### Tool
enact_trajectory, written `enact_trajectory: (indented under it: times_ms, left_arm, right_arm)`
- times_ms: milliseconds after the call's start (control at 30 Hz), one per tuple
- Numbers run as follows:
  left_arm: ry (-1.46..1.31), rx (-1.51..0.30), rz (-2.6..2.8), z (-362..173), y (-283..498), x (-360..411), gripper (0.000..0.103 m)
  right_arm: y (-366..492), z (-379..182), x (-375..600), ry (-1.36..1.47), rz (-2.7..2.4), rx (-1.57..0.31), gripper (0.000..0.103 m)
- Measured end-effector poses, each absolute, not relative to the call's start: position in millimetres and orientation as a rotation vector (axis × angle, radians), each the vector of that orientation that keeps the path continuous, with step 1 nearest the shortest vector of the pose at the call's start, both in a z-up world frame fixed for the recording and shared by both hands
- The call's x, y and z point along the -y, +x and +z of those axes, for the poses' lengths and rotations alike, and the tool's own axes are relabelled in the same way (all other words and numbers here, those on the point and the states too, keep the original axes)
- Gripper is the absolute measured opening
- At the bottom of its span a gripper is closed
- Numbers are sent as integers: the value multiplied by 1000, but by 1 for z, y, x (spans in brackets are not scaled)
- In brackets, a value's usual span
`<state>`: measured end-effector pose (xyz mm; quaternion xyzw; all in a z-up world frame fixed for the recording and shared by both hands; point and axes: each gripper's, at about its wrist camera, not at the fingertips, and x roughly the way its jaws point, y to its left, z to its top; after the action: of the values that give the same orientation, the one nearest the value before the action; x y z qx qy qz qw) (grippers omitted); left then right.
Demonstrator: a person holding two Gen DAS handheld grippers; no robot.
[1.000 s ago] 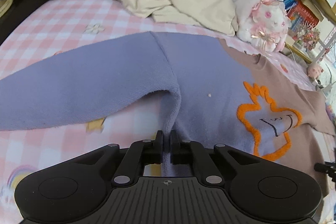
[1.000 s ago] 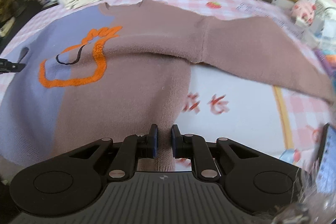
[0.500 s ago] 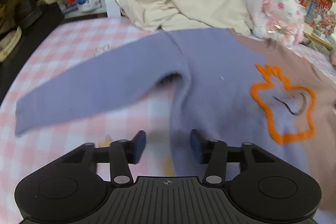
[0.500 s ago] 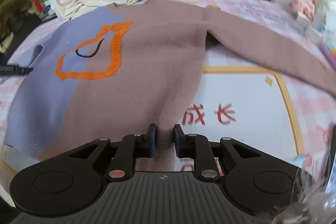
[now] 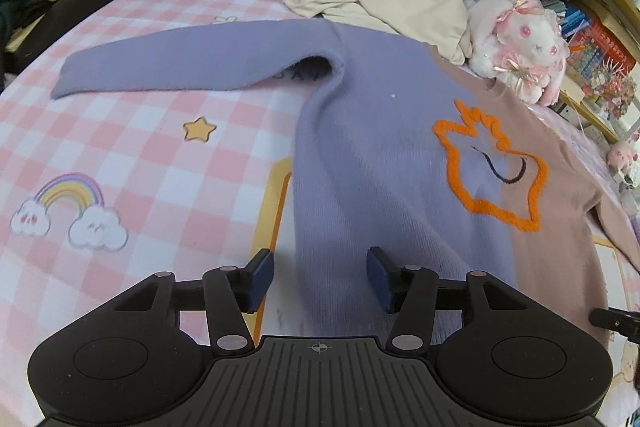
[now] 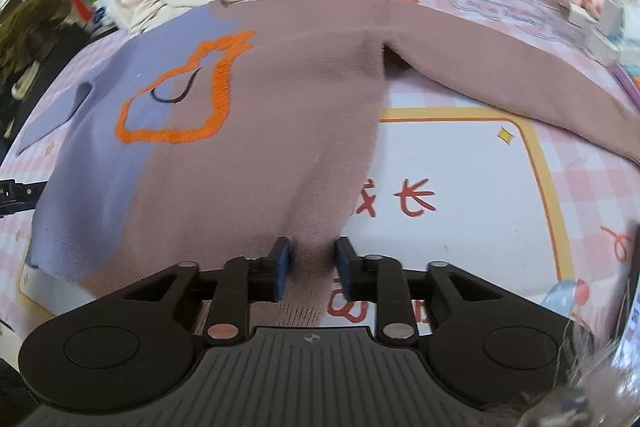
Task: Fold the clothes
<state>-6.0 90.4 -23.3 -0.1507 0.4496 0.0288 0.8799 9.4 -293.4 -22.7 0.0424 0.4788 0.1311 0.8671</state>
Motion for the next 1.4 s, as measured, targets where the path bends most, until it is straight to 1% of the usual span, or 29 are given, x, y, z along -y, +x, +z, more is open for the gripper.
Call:
enact_trajectory:
  times_ms: [67, 233, 300, 367, 467, 533, 567, 633, 700, 767, 833, 933, 1033, 1233, 1400]
  left_arm:
    - [-322, -937, 73, -22, -11, -90, 51]
    - [-336, -938, 90, -19, -24, -85, 51]
    - [-339, -937, 94, -20, -27, -82, 50]
    - [-345, -929, 99, -21, -28, -79, 47]
    - [-348, -920, 105, -23, -29, -76, 45]
    - [-316, -931, 86, -23, -26, -68, 24]
    - [-314, -938, 69, -23, -25, -65, 24]
    - [-364, -953, 11, -25, -24, -64, 5]
    - [-385, -954, -22, -25, -25, -64, 2]
    - [-308, -952, -5, -20, -29, -63, 1]
    - [-170, -944, 68, -14, -35, -69, 1]
    - [0, -975, 83, -11, -36, -72, 2]
    - [125, -1001, 42, -11, -40, -61, 2]
    - [76, -997, 10, -13, -49, -50, 2]
    - [41, -991, 52, -13, -48, -66, 2]
  right_arm:
    - [8, -22, 293, 81, 266, -975, 16]
    - [4, -13, 297, 63, 260, -909, 15]
    - [5, -14, 298, 69, 274, -928, 17]
    - [6, -15, 300, 77, 286, -948, 22]
    - [7, -16, 304, 81, 300, -974, 22]
    - [7, -17, 303, 68, 314, -985, 21]
    - [7, -17, 303, 61, 320, -991, 19]
    - [6, -17, 301, 41, 338, -994, 16]
    - [5, -17, 301, 36, 350, -997, 14]
    - [5, -16, 301, 35, 359, -1001, 13]
    - [3, -16, 300, 40, 393, -1017, 13]
    - [0, -17, 293, 28, 476, -1056, 13]
    - [-5, -15, 283, -49, 495, -1042, 12]
    - [4, -18, 299, 18, 334, -997, 12]
    - [-1, -14, 283, -42, 429, -1023, 12]
